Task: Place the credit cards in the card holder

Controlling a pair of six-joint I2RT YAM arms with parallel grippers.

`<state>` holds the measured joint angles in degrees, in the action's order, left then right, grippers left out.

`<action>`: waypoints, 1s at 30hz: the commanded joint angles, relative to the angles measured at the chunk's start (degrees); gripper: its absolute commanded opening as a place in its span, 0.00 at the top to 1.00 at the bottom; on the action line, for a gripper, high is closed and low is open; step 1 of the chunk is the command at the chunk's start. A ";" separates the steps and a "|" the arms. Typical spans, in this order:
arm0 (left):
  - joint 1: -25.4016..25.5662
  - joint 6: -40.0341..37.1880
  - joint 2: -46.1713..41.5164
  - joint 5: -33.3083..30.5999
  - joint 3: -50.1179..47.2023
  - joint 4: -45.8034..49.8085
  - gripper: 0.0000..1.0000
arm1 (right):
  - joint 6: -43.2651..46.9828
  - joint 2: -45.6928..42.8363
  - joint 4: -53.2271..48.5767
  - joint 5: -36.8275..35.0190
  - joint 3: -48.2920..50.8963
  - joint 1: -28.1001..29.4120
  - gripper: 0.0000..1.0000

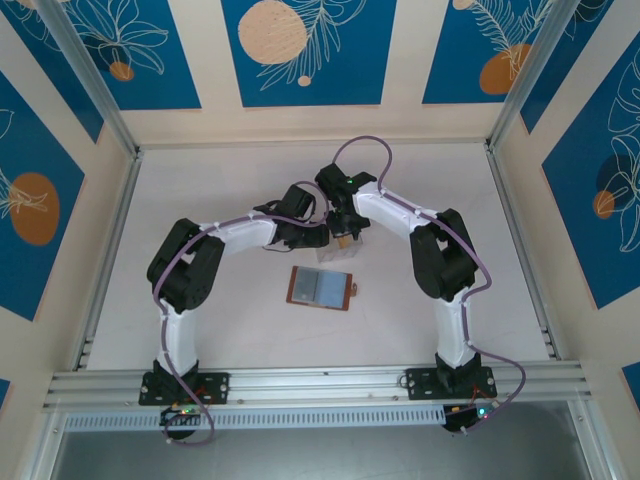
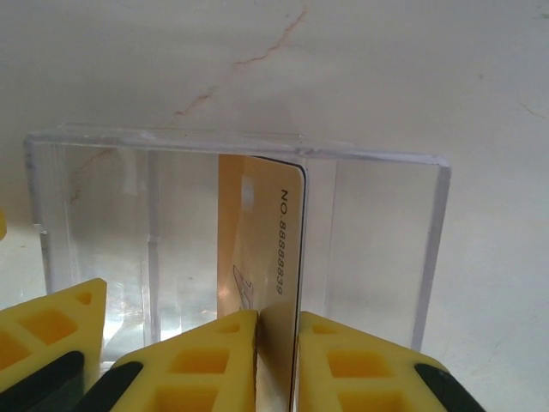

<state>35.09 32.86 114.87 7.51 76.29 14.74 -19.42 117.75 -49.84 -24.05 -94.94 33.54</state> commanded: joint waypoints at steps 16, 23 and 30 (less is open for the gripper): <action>-0.82 -0.53 2.12 -2.50 -2.80 4.40 0.46 | 0.79 -3.35 -3.60 -6.70 1.08 -1.02 0.79; -0.87 -0.43 2.12 -2.47 -2.80 4.27 0.46 | 0.74 -3.49 -3.81 -6.62 0.94 -1.11 0.77; -0.81 -0.48 2.03 -2.41 -2.91 4.29 0.46 | 0.74 -3.80 -3.59 -5.92 1.20 -1.11 0.78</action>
<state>35.09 32.86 114.87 7.49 75.83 13.78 -19.40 115.92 -50.59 -27.05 -94.72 33.52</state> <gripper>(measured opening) 0.539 0.219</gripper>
